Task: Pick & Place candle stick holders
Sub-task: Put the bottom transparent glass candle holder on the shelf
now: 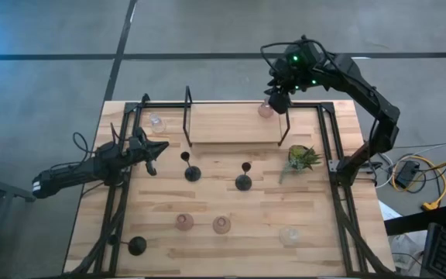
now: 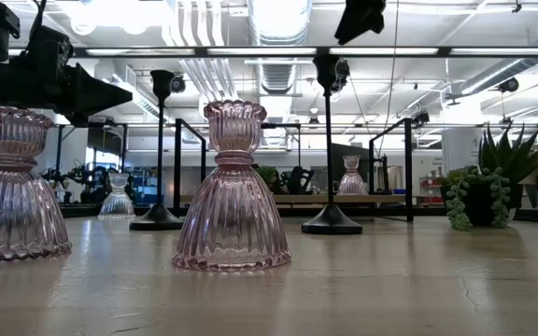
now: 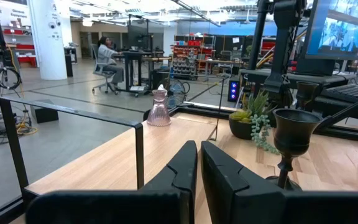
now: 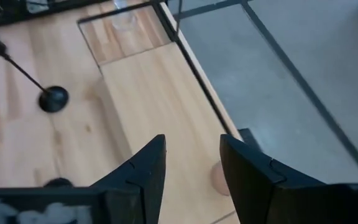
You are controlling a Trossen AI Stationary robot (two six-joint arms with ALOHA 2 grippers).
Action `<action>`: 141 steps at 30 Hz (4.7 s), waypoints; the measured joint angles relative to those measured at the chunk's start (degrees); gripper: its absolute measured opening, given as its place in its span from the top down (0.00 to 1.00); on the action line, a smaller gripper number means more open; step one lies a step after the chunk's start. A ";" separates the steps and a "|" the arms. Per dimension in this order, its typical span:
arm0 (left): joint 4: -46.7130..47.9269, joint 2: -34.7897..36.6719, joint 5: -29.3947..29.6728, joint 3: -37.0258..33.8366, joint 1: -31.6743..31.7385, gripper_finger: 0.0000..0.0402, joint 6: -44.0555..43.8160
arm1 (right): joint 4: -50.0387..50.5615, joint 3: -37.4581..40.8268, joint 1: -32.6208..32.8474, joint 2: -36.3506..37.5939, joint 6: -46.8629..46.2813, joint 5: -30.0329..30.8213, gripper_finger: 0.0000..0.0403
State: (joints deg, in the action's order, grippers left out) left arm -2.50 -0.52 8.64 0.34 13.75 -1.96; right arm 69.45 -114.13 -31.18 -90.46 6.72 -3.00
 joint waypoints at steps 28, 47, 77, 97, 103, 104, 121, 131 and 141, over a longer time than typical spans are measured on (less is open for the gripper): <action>0.00 0.00 0.00 0.00 0.01 0.94 0.00 | 21.05 0.31 44.72 4.77 -31.15 0.92 0.67; 0.00 -0.02 0.00 0.00 0.01 0.94 0.02 | 19.13 23.23 61.45 7.34 -45.39 1.42 0.68; 0.00 -0.01 0.00 0.00 0.00 0.94 0.00 | -20.97 53.22 66.91 7.40 -56.02 -5.07 0.78; 0.00 0.00 0.00 0.00 -0.01 0.94 0.00 | -27.58 61.79 67.71 7.08 -61.83 -6.33 0.83; 0.00 -0.01 -0.02 0.00 -0.01 0.94 0.02 | -32.37 61.86 67.52 7.08 -59.43 -7.74 0.95; 0.01 -0.02 0.00 0.00 0.01 0.94 0.01 | -32.14 61.11 67.47 7.08 -58.83 -7.56 0.95; 0.00 -0.02 0.00 0.00 0.01 0.94 0.02 | 3.23 20.19 50.14 8.17 -31.79 8.85 0.95; 0.00 0.00 0.00 0.00 0.01 0.94 0.00 | 4.85 3.10 22.17 4.43 -13.05 5.60 0.95; 0.00 -0.02 -0.02 0.00 0.01 0.94 0.02 | 7.99 -11.69 0.90 -13.21 1.59 -8.06 0.95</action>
State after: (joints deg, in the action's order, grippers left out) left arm -2.50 -0.53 8.62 0.34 13.76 -1.93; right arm 77.44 -125.82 -30.27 -103.67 8.31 -11.06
